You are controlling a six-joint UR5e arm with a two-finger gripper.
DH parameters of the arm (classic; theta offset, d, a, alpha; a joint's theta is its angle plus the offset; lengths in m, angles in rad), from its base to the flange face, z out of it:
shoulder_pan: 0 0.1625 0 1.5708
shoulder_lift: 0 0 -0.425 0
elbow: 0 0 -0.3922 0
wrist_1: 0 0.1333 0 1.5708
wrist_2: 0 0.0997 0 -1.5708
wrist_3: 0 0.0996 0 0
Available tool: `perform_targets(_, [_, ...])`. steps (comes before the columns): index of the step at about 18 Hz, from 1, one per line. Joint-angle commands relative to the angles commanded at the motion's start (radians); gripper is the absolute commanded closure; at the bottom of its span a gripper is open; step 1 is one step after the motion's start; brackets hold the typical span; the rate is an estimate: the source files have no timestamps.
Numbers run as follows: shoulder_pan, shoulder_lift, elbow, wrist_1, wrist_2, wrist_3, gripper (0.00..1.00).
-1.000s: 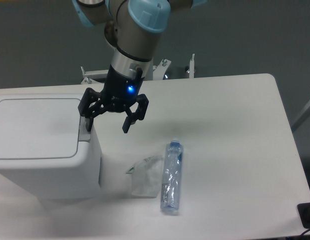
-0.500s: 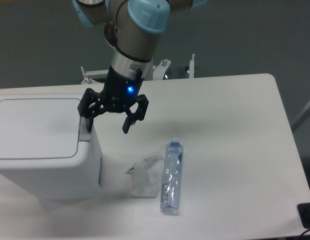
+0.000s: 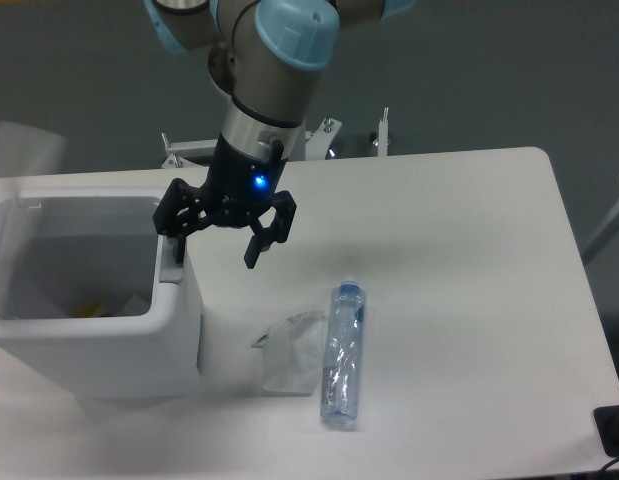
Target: Open the trash can
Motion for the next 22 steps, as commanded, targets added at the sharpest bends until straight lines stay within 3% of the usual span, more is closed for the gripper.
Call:
perform_targets(3, [-0.003, 0.006, 0.029, 0.000, 0.000, 0.003, 0.00])
perform_targets(6, [0.018, 0.011, 0.142, 0.000, 0.002, 0.005, 0.00])
perform_targets(10, [0.153, 0.015, 0.236, 0.005, 0.000, 0.015, 0.00])
perform_targets(16, [0.323, 0.018, 0.253, 0.107, 0.047, 0.066, 0.00])
perform_targets(20, [0.390, 0.020, 0.232, 0.066, 0.199, 0.357, 0.00])
perform_targets(22, [0.390, 0.025, 0.216, -0.004, 0.375, 0.583, 0.00])
